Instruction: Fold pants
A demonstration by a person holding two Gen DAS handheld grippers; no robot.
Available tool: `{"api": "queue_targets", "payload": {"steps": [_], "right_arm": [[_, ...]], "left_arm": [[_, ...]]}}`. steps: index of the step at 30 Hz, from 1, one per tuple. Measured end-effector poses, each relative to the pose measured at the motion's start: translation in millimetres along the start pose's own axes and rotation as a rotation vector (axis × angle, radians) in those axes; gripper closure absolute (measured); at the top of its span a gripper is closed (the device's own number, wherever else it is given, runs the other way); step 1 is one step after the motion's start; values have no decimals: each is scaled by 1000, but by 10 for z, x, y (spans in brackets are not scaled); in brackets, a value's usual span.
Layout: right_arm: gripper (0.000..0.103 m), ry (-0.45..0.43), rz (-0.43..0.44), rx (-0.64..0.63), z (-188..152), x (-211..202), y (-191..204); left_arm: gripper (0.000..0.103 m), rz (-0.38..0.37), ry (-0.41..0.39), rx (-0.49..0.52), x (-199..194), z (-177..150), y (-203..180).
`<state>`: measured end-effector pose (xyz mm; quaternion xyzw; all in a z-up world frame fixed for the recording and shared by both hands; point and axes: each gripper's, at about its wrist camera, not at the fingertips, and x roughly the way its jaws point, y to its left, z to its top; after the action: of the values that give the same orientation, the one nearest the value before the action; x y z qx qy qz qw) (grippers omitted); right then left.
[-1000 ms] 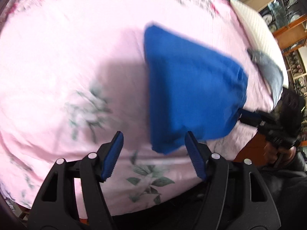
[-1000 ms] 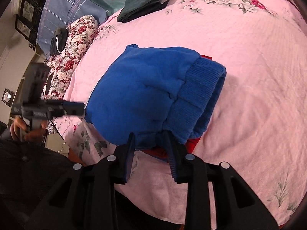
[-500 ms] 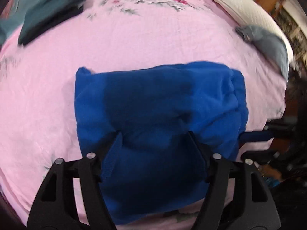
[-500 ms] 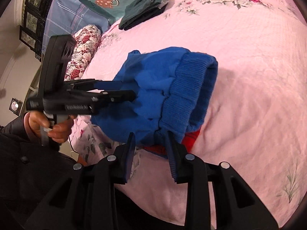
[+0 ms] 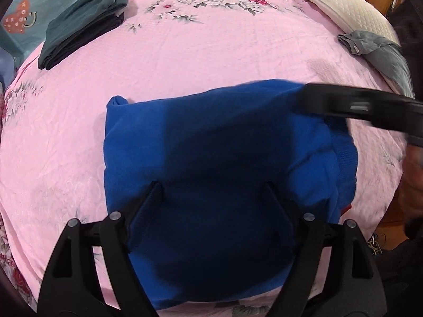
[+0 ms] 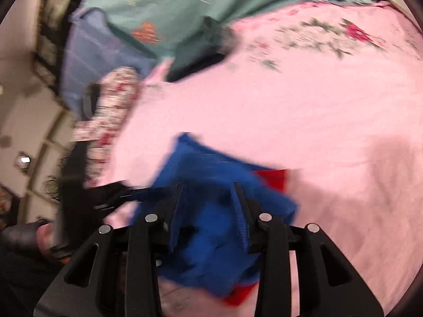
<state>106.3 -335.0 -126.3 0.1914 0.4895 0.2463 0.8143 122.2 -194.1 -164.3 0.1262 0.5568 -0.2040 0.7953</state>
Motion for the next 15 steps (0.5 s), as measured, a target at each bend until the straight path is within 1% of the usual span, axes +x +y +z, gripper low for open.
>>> {"api": "queue_targets", "payload": {"steps": [1, 3, 7, 8, 9, 10, 11, 12, 13, 15], "right_arm": [[78, 17, -14, 23, -2, 92, -110], [88, 12, 10, 79, 1, 182, -301], [88, 28, 54, 91, 29, 153, -353], [87, 29, 66, 100, 38, 106, -340], [82, 19, 87, 100, 52, 23, -309], [82, -2, 102, 82, 46, -93, -249], [82, -27, 128, 36, 29, -244, -144], [82, -30, 151, 10, 27, -309, -47], [82, -22, 181, -22, -27, -373, 23], [82, 41, 221, -86, -184, -393, 151]], "left_arm": [[22, 10, -5, -8, 11, -1, -9], [22, 22, -13, -21, 13, -18, -11], [22, 41, -16, -44, -41, -25, -19], [22, 45, -9, -54, -94, -12, -11], [22, 39, -10, -69, -142, -7, 3], [22, 20, -19, -99, -235, -7, 37], [22, 2, -27, -120, -302, -24, 63], [22, -12, -36, -134, -359, -48, 89], [22, -14, -49, -145, -435, -88, 136], [22, 8, -56, -171, -501, -170, 237]]}}
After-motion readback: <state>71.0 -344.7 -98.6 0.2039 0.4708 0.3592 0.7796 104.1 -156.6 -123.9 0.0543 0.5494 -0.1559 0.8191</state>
